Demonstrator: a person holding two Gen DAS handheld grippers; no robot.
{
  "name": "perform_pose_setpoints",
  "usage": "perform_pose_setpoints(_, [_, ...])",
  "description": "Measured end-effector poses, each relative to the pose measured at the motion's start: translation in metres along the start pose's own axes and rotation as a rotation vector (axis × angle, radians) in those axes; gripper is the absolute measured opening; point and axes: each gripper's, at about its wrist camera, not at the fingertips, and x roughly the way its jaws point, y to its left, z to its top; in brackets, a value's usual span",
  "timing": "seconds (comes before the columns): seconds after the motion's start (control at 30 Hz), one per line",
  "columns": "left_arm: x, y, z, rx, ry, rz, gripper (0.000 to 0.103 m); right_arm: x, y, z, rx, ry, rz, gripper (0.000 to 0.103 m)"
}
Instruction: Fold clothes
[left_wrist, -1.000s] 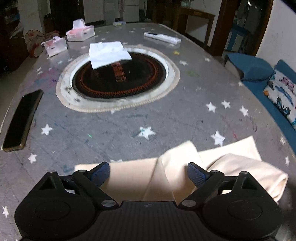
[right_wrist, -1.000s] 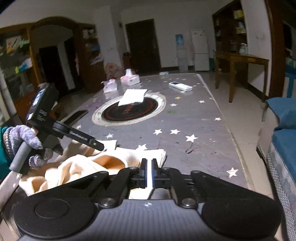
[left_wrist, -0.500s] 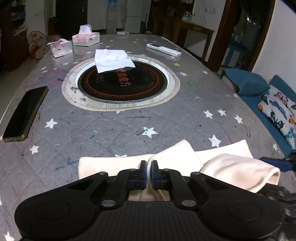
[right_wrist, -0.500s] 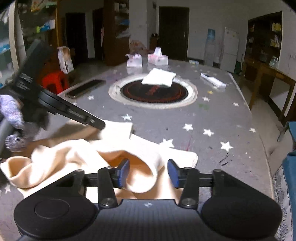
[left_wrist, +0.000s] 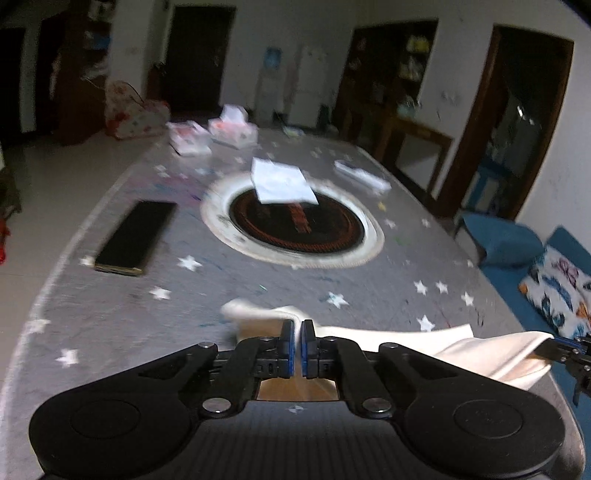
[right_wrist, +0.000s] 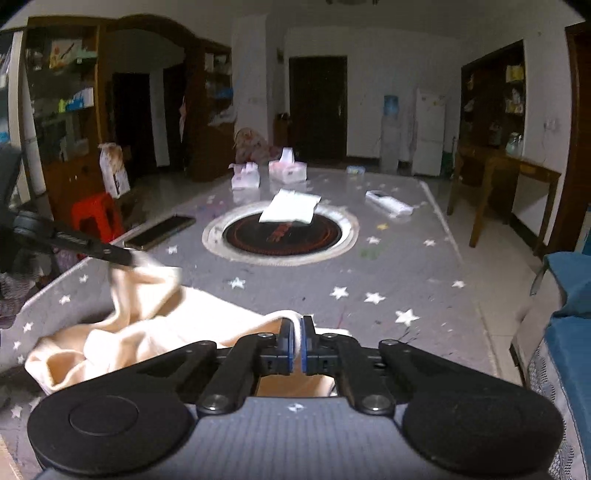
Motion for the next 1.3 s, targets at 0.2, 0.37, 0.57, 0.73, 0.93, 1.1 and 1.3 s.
perform_pose_setpoints(0.2, [-0.058, 0.027, -0.010, -0.069, -0.091, 0.051, 0.004, -0.041, -0.012, -0.001, 0.027, -0.061, -0.041, 0.003])
perform_pose_setpoints(0.37, [-0.096, 0.047, -0.034, -0.118, -0.105, 0.100, 0.004, -0.076, -0.023, -0.007, 0.050, -0.102, -0.077, 0.003])
perform_pose_setpoints(0.57, [-0.138, 0.070, -0.066, -0.174, -0.109, 0.157, 0.003, -0.109, -0.038, -0.025, 0.105, -0.107, -0.140, 0.003])
perform_pose_setpoints(0.73, [-0.127, 0.089, -0.097, -0.228, 0.011, 0.209, 0.003, -0.098, -0.064, -0.063, 0.222, 0.023, -0.206, 0.005])
perform_pose_setpoints(0.93, [-0.120, 0.099, -0.109, -0.240, 0.061, 0.270, 0.007, -0.095, -0.075, -0.081, 0.242, 0.089, -0.256, 0.021])
perform_pose_setpoints(1.1, [-0.122, 0.099, -0.102, -0.222, 0.030, 0.328, 0.009, -0.104, -0.074, -0.075, 0.207, 0.087, -0.272, 0.040])
perform_pose_setpoints(1.3, [-0.110, 0.075, -0.090, -0.168, 0.028, 0.246, 0.012, -0.108, -0.069, -0.061, 0.186, 0.069, -0.247, 0.044])
